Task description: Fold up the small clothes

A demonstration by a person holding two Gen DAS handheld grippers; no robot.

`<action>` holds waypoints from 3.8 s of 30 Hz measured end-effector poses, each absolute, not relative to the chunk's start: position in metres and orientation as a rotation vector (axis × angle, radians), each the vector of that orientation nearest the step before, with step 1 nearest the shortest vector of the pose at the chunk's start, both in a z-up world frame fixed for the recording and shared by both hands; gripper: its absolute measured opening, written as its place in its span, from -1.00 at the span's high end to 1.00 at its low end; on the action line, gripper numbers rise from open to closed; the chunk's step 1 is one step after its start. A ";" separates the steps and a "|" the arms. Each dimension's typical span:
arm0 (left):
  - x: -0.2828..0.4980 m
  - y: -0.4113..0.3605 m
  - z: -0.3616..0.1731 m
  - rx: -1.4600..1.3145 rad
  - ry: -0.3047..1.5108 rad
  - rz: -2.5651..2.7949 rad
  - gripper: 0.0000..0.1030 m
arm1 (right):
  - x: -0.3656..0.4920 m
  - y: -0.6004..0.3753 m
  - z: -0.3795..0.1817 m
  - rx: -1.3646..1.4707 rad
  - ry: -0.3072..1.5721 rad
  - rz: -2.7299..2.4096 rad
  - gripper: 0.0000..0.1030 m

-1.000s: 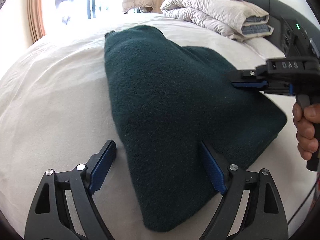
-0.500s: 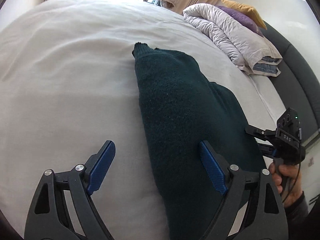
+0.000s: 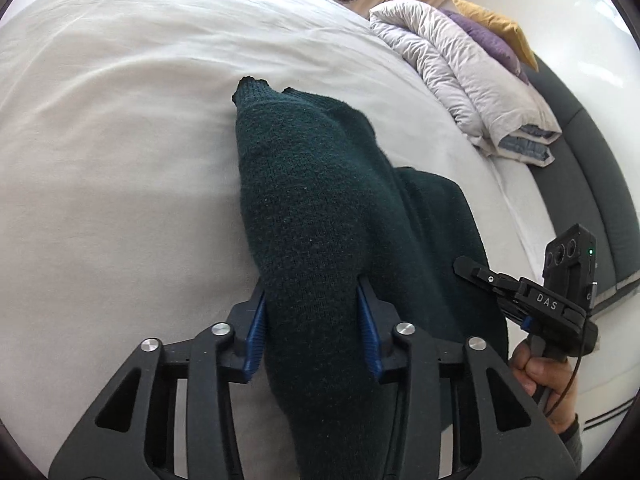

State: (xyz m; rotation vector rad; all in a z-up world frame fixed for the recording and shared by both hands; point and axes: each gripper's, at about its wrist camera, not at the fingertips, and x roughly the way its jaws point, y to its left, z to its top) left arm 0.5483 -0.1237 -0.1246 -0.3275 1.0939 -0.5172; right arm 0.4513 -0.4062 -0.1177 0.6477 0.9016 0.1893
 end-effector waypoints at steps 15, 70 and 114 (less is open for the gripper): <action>0.558 -0.082 -0.119 -0.269 1.043 -0.431 0.16 | 0.480 -0.399 -0.164 0.785 0.974 0.189 0.30; 0.201 -0.055 0.004 0.059 0.695 -0.087 -1.00 | 0.123 -0.241 0.041 0.088 0.547 -0.128 -1.00; 0.217 -0.055 -0.011 0.041 0.727 -0.065 -1.00 | 0.120 -0.236 0.033 0.068 0.577 -0.112 -1.00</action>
